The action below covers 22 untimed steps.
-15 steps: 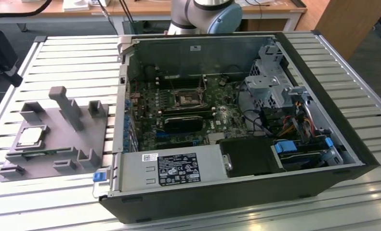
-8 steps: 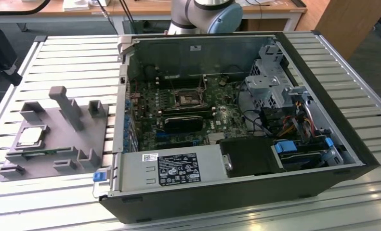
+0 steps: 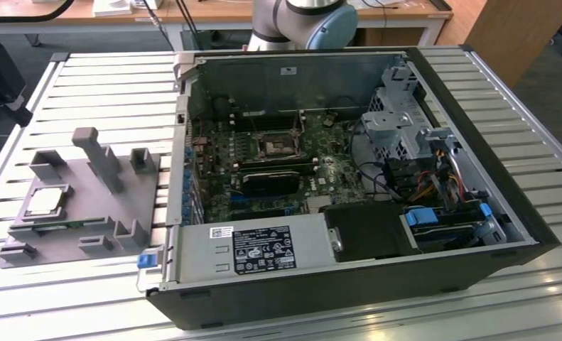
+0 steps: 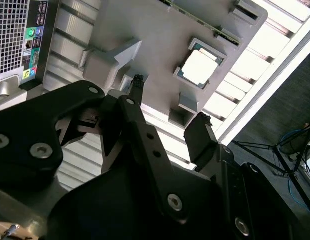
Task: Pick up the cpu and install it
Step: 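Pick up the cpu and move it towards the insertion slot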
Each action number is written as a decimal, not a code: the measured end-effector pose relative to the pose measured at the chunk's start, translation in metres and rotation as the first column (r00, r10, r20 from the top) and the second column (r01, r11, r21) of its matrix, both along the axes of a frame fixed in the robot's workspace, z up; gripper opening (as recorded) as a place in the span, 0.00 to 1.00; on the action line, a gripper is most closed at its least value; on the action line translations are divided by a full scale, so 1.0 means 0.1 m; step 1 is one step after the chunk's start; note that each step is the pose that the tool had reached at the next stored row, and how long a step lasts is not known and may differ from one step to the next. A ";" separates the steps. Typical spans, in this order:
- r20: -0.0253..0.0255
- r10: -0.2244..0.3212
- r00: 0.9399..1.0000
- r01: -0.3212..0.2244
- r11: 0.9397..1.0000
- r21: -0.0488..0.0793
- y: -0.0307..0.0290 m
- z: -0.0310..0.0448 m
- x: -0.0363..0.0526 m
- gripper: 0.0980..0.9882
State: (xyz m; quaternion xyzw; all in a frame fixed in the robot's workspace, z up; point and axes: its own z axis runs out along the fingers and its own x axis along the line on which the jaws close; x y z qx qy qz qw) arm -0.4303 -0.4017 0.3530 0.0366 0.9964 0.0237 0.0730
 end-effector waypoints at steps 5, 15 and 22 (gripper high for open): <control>-0.008 0.000 1.000 0.000 1.000 0.000 0.000 0.003 0.000 0.58; -0.075 0.001 0.997 0.000 1.000 0.013 0.000 0.001 0.000 0.58; -0.096 0.001 0.995 0.001 1.000 0.017 0.000 -0.003 0.000 0.58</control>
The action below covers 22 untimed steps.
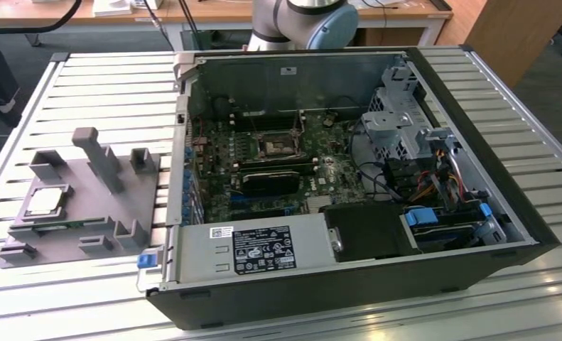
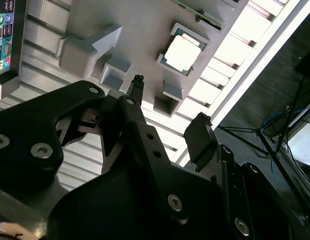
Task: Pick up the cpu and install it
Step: 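Pick up the cpu and move it towards the insertion slot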
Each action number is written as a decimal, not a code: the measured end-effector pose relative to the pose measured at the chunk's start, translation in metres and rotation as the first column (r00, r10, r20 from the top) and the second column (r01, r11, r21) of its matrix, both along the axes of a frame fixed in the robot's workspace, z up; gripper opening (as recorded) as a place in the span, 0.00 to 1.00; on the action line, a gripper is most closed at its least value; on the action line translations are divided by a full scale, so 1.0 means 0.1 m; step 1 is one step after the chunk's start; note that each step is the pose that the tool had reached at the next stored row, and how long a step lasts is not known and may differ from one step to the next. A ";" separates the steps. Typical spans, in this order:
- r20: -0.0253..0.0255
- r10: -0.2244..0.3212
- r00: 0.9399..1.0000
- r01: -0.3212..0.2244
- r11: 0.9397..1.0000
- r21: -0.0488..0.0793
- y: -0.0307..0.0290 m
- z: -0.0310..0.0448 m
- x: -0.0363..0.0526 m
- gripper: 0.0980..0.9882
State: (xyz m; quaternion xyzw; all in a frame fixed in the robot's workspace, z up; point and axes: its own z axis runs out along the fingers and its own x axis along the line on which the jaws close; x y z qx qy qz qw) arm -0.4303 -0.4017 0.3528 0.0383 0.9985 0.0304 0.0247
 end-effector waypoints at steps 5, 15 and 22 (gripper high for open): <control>-0.005 0.000 1.000 0.000 1.000 0.000 0.000 -0.045 0.000 0.58; -0.057 0.000 0.998 0.000 1.000 0.001 -0.001 -0.105 0.000 0.58; -0.060 0.000 0.998 0.000 1.000 0.001 -0.001 -0.121 0.000 0.58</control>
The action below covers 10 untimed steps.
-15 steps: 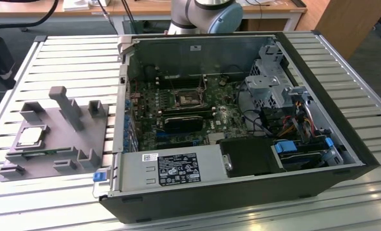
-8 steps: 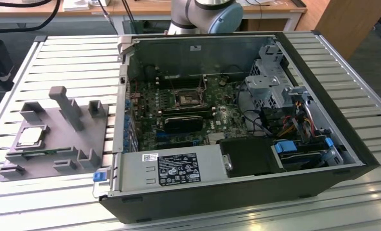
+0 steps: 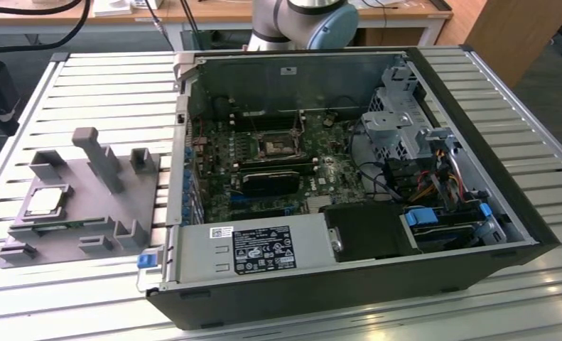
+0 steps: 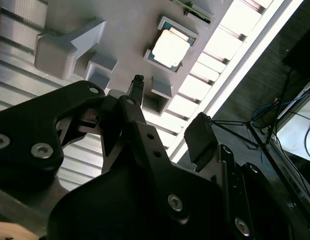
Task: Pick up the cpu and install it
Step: 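Pick up the cpu and move it towards the insertion slot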
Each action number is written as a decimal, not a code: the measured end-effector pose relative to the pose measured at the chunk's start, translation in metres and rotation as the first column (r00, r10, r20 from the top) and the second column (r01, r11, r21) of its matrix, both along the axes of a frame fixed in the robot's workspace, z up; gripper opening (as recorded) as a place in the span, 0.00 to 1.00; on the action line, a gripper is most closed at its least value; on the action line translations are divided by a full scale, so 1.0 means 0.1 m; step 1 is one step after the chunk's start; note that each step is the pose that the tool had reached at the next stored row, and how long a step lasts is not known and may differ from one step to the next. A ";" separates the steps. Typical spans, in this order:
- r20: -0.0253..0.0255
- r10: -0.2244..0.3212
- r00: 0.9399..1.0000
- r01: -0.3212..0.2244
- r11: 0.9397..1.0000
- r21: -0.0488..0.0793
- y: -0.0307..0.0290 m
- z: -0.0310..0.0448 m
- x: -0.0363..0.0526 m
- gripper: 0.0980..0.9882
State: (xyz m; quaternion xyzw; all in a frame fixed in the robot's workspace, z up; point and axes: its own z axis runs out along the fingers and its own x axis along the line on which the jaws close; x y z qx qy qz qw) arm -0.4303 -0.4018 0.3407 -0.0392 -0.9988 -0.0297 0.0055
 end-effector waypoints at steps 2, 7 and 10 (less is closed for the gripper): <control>0.000 0.000 1.000 0.000 1.000 0.001 -0.001 -0.020 0.000 0.58; 0.000 0.000 1.000 0.000 1.000 0.001 -0.002 -0.031 0.000 0.58; -0.001 0.000 1.000 0.000 1.000 0.001 -0.006 -0.041 0.000 0.58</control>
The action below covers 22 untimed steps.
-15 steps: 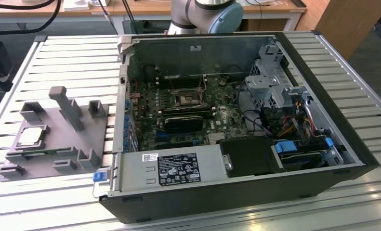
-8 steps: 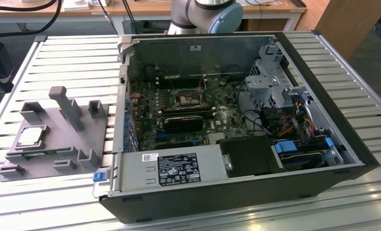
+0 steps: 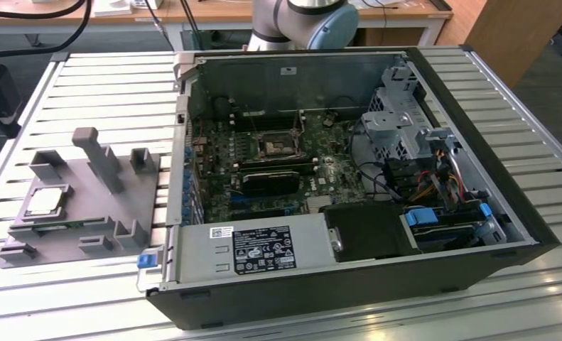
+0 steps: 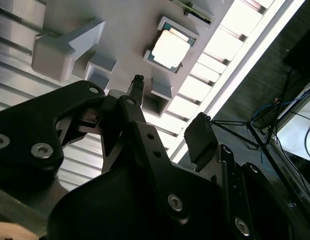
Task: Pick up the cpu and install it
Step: 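Pick up the cpu and move it towards the insertion slot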
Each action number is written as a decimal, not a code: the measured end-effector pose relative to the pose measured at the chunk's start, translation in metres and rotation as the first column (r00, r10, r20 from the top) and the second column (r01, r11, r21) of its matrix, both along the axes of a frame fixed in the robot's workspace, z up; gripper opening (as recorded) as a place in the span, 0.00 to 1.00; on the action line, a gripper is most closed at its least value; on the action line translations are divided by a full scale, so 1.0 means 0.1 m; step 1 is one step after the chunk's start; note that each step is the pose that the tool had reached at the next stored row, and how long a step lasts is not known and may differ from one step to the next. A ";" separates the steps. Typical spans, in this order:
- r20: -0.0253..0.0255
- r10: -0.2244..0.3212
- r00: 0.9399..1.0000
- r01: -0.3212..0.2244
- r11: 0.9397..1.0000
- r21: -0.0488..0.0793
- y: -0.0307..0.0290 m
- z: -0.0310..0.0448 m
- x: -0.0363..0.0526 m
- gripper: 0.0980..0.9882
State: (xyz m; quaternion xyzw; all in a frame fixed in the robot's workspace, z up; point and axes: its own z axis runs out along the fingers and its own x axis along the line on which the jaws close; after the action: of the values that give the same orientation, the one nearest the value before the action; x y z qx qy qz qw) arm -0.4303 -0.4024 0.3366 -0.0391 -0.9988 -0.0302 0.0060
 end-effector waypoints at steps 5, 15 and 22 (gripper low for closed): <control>-0.004 0.000 1.000 0.000 1.000 0.000 -0.018 -0.019 0.000 0.58; -0.005 0.001 1.000 -0.001 1.000 0.000 -0.036 -0.062 0.000 0.58; -0.006 0.001 1.000 -0.001 1.000 0.000 -0.041 -0.093 0.000 0.58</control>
State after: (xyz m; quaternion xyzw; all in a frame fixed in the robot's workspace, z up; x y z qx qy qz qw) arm -0.4303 -0.4065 0.3273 -0.0389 -0.9987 -0.0301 0.0093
